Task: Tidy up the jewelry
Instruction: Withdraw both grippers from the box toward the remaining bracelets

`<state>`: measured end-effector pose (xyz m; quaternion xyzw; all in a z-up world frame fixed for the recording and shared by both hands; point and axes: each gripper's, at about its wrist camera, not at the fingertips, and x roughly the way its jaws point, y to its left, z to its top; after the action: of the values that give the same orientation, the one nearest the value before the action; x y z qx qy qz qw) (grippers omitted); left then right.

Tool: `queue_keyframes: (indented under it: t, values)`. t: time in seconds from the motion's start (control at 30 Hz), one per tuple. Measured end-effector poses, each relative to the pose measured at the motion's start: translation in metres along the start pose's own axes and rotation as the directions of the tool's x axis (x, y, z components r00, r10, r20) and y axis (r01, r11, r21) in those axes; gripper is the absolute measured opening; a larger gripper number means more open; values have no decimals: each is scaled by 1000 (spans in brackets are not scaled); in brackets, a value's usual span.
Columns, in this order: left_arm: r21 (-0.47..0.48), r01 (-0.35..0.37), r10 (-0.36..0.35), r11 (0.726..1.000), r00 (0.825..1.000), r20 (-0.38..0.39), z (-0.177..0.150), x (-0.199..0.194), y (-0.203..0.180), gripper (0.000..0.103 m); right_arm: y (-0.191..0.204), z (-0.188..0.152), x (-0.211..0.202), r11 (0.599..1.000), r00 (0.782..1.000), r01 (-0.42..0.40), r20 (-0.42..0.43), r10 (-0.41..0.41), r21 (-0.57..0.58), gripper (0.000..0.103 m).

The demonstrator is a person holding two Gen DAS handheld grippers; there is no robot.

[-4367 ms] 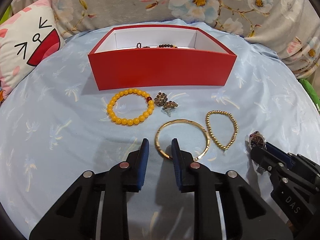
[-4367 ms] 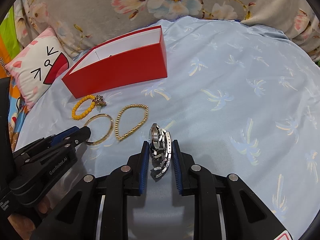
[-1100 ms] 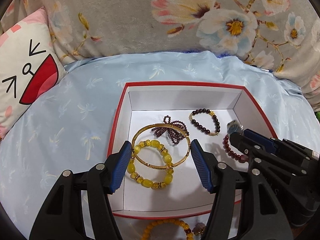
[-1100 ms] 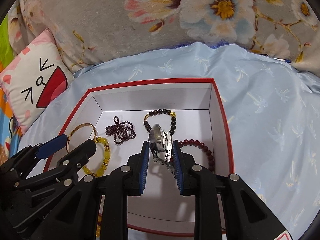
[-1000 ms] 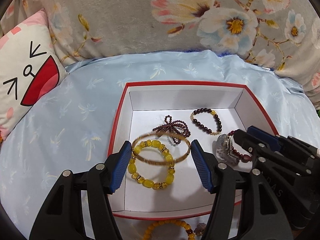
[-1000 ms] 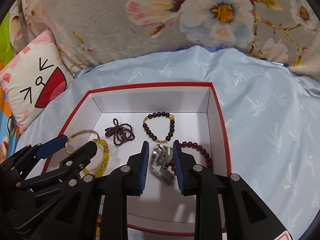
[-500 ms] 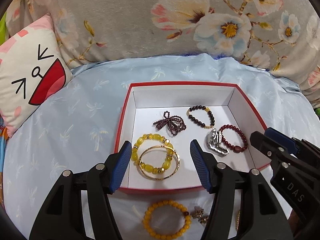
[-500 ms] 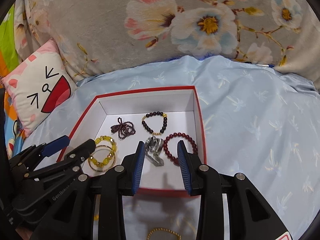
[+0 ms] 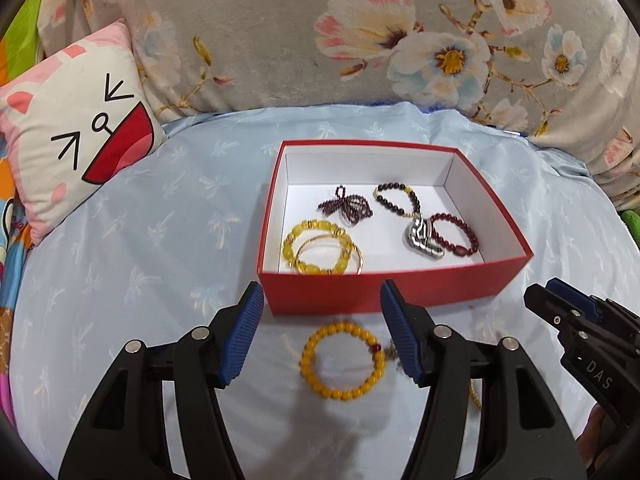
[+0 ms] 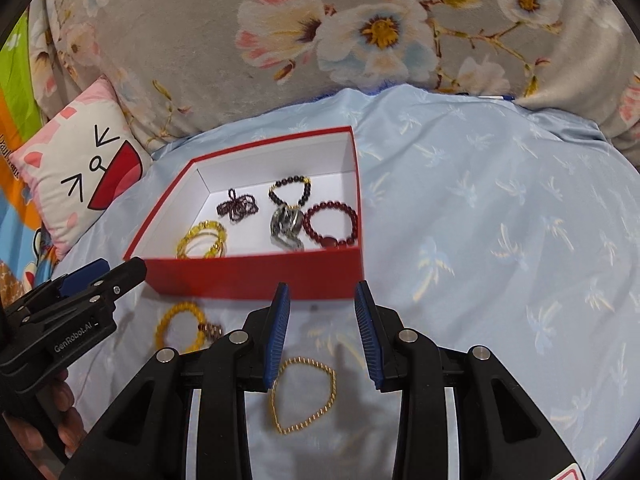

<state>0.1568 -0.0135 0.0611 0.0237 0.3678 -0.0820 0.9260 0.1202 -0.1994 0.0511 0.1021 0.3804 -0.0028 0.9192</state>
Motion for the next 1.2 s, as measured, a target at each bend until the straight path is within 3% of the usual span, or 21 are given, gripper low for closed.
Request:
queue_keyframes:
  t: [0.37, 0.87, 1.03, 1.2]
  values:
    - [2, -6, 6, 1000, 1000, -14, -33, -16, -8, 58, 9, -40, -19, 1000, 1000, 1, -17, -1, -11, 36]
    - [-21, -2, 1, 1000, 998, -59, -63, -15, -2, 58, 11, -64, -20, 1000, 998, -3, -55, 3, -10, 36]
    - [-34, 3, -6, 999, 997, -81, -74, -12, 5, 62, 10, -71, -12, 1000, 997, 0, -83, -1, -13, 50]
    - [-61, 11, -16, 998, 997, -82, -78, -11, 13, 68, 18, -70, -1, 999, 995, 3, -102, -7, -41, 50]
